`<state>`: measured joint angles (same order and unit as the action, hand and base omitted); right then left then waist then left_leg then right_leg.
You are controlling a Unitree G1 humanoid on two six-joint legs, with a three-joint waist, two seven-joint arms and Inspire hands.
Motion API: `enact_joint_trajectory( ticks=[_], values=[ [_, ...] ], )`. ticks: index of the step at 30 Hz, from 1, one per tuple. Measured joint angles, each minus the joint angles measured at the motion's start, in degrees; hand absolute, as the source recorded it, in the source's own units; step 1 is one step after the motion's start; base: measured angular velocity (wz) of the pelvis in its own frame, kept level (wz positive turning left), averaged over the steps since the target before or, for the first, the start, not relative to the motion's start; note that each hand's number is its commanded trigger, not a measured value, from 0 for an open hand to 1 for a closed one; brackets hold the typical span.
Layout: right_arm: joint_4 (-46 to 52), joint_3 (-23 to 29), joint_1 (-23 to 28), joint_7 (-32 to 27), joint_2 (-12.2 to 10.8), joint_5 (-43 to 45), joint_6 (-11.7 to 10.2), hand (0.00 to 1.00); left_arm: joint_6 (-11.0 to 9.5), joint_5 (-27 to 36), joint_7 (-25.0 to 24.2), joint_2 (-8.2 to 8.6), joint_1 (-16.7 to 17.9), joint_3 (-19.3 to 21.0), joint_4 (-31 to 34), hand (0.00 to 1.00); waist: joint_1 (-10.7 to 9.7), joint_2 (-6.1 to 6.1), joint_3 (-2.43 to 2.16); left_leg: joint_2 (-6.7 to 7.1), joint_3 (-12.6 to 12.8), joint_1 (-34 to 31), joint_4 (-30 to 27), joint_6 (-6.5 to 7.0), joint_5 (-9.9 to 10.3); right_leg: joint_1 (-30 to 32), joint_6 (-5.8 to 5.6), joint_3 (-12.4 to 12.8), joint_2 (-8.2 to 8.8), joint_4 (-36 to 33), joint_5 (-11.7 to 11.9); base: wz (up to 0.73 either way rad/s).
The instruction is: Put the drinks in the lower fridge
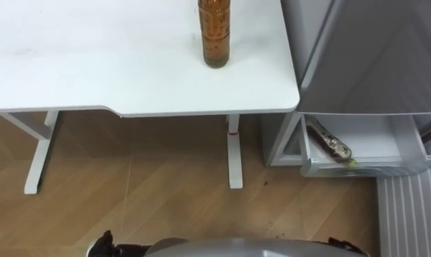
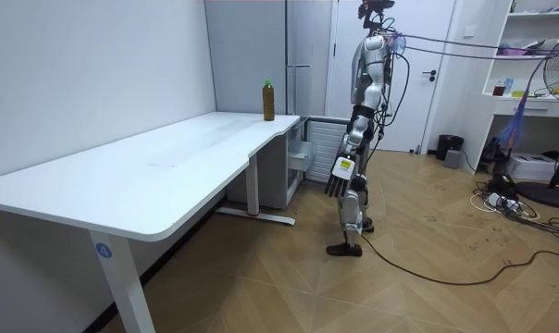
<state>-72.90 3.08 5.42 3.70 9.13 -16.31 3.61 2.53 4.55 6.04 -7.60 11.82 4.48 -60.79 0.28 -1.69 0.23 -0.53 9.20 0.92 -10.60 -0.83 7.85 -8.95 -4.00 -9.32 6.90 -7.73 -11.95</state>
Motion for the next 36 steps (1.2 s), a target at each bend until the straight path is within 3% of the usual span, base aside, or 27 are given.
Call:
enact_joint_trajectory(
  ticks=[8, 11, 18, 22, 24, 28, 30, 36],
  values=[
    [-0.2, -0.7, -1.2, -1.8, 0.0, 2.9, 0.1, 0.00, 0.0, 8.3, 2.6, 0.70, -0.3, 3.1, 0.2, 0.00, 0.1, 0.00, 0.14, -0.01, 0.0, 0.6, -0.1, 0.00, 0.1, -0.7, 0.00, 0.0, -0.02, -0.1, 0.0, 0.00],
    [-0.1, -0.5, -1.3, -2.5, 0.0, 3.3, 0.2, 0.00, 0.6, 11.2, 6.1, 0.98, -0.9, 8.5, 3.8, 0.00, 0.2, 0.21, 0.33, -0.25, -0.1, 0.3, -2.0, -0.01, 1.2, -1.0, -0.04, -0.1, -0.11, 0.0, -0.1, 0.00],
    [-0.9, 0.6, -1.3, -2.9, 0.0, 4.7, -0.2, 0.00, -2.9, 20.8, 14.7, 0.54, -2.4, 13.1, 12.4, 0.00, 0.7, 0.72, -0.15, -0.34, 0.1, 0.9, -2.9, 0.21, 2.1, -1.5, -0.28, 0.4, 0.03, -1.0, -0.3, -0.04],
    [-0.8, 0.5, -0.8, -3.5, 0.0, 5.1, -0.6, 0.00, -4.0, 20.8, 19.6, 1.09, -2.4, 13.5, 19.5, 0.00, 1.2, 0.73, -0.16, -0.43, 0.0, 0.8, -2.9, 0.16, 2.1, -1.5, -0.26, -0.3, -0.08, -1.0, -0.3, 0.02],
    [-0.8, 0.5, -0.8, -3.6, 0.0, 5.9, -1.6, 0.00, -6.8, 20.7, 23.1, 1.21, -2.7, 13.4, 22.5, 0.00, 1.3, 0.91, -0.16, -0.45, 0.0, 0.8, -3.0, 0.13, 2.1, -1.5, -0.25, -0.7, -0.08, -1.1, -0.3, 0.00],
    [-0.3, 0.4, 0.0, -4.0, 0.0, 6.0, -2.5, 0.00, -8.4, 19.9, 28.6, 1.19, -2.9, 13.3, 28.8, 0.00, 1.5, 1.11, -0.17, -0.53, -0.1, 0.7, -3.0, 0.08, 2.2, -1.4, -0.21, -0.9, -0.13, -1.1, -0.3, 0.00],
    [-0.3, 0.4, 0.2, -4.2, 0.0, 6.8, -3.3, 0.00, -10.1, 16.3, 31.3, 1.16, -2.9, 13.3, 34.4, 0.00, 1.5, 1.16, -0.18, -0.59, -0.3, 0.6, -3.0, 0.00, 2.2, -1.4, -0.20, -1.0, -0.22, -1.1, -0.3, 0.00],
    [-0.5, 0.4, 0.4, -3.8, -0.1, 7.6, -4.8, 0.00, -12.8, 11.4, 33.4, 1.10, -3.0, 13.1, 48.3, 0.00, 1.2, 1.14, -0.23, -0.59, -0.6, 0.4, -3.0, -0.01, 2.2, -1.4, -0.19, -1.8, -0.22, -1.0, -0.2, 0.03]
  ],
)
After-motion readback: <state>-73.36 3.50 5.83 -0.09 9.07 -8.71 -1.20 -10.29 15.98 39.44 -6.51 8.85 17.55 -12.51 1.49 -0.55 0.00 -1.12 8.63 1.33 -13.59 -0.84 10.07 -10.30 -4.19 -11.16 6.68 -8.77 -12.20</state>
